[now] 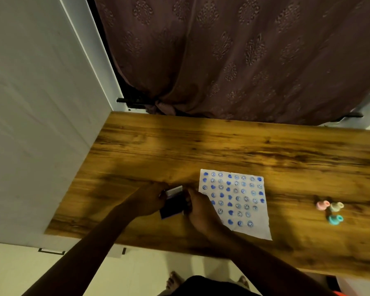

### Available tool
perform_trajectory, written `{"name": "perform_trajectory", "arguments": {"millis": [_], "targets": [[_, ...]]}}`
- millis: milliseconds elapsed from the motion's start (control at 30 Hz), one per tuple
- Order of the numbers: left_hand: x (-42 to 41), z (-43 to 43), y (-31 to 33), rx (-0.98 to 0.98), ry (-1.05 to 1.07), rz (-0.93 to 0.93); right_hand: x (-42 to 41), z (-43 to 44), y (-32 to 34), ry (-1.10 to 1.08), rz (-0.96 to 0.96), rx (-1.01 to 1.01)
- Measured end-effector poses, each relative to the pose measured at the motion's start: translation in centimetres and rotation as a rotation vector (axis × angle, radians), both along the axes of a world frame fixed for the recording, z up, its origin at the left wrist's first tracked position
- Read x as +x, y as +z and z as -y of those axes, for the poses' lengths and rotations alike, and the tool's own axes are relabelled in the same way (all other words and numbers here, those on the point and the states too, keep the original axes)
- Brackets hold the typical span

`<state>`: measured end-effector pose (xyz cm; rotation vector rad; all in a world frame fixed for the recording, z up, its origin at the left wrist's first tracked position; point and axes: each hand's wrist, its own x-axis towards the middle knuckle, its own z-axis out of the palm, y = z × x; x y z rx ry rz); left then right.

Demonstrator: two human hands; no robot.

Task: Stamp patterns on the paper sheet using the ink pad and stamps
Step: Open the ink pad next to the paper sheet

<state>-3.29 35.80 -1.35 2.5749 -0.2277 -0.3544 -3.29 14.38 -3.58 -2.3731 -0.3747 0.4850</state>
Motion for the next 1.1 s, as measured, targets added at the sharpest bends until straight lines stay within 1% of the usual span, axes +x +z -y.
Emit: {"name": "perform_trajectory", "arguments": {"millis": [100, 167, 200, 233, 300, 333, 367, 400, 433, 467, 500, 533, 667, 733, 767, 800, 867, 933, 967, 1000, 1033, 1100], "targets": [[1.0, -0.3, -0.7, 0.076, 0.065, -0.066, -0.1, -0.1, 0.3, 0.002, 0.001, 0.005], [1.4, -0.4, -1.0, 0.071, 0.085, -0.077, -0.2, -0.1, 0.4, -0.006, 0.005, 0.009], [1.5, -0.5, -1.1, 0.063, 0.101, -0.076, -0.4, -0.2, 0.5, -0.054, 0.006, 0.033], [1.7, -0.6, -1.3, 0.054, 0.119, -0.075, -0.6, -0.7, 0.7, -0.153, -0.01, 0.084], [2.0, -0.8, -1.7, 0.048, 0.152, -0.073, -0.9, -1.7, 0.9, -0.428, -0.142, 0.266], [2.2, -0.8, -1.9, 0.056, 0.165, -0.071, -0.7, -2.0, 0.6, -0.52, -0.173, 0.344], [2.2, -0.9, -2.1, 0.067, 0.171, -0.066, -0.7, -2.0, 0.6, -0.529, -0.18, 0.326], [2.3, -0.9, -2.3, 0.077, 0.172, -0.054, -0.6, -1.8, 0.4, -0.495, -0.202, 0.322], [2.3, -0.9, -2.4, 0.084, 0.17, -0.04, -0.6, -1.2, 0.9, -0.365, -0.201, 0.262], [2.4, -0.9, -2.5, 0.087, 0.168, -0.029, -0.5, -0.9, 1.0, -0.182, -0.13, 0.132], [2.4, -0.9, -2.5, 0.091, 0.166, -0.022, -0.3, -0.6, 0.9, -0.05, -0.061, 0.039], [2.5, -0.9, -2.6, 0.1, 0.164, -0.015, -0.2, -0.4, 0.8, -0.001, -0.028, 0.0], [2.5, -0.8, -2.7, 0.164, 0.165, 0.002, -0.1, -0.4, -0.1, -0.04, -0.003, 0.016], [2.5, -0.8, -2.7, 0.167, 0.159, 0.013, -0.3, -1.2, -0.1, -0.274, -0.114, 0.206], [2.5, -0.8, -2.7, 0.161, 0.157, 0.024, -0.4, -1.5, 0.1, -0.34, -0.117, 0.2], [2.4, -0.8, -2.7, 0.153, 0.159, 0.037, -0.4, -1.5, 0.2, -0.354, -0.065, 0.192], [2.3, -0.8, -2.6, 0.125, 0.177, 0.063, -0.5, -1.2, 0.2, -0.304, -0.001, 0.131], [2.1, -0.7, -2.5, 0.09, 0.198, 0.103, -0.4, -0.5, 0.4, -0.125, -0.039, 0.097], [2.0, -0.6, -2.4, 0.073, 0.204, 0.122, -0.2, -0.1, 0.5, -0.056, -0.02, 0.039], [1.9, -0.4, -2.3, 0.058, 0.213, 0.135, 0.1, 0.3, 0.7, -0.039, -0.019, 0.019], [1.7, -0.1, -2.0, 0.04, 0.228, 0.145, 0.2, 0.7, 1.2, -0.067, -0.032, 0.056], [1.5, 0.8, -1.1, -0.021, 0.272, 0.158, 0.6, 1.4, 2.1, -0.128, 0.004, 0.155]]}}
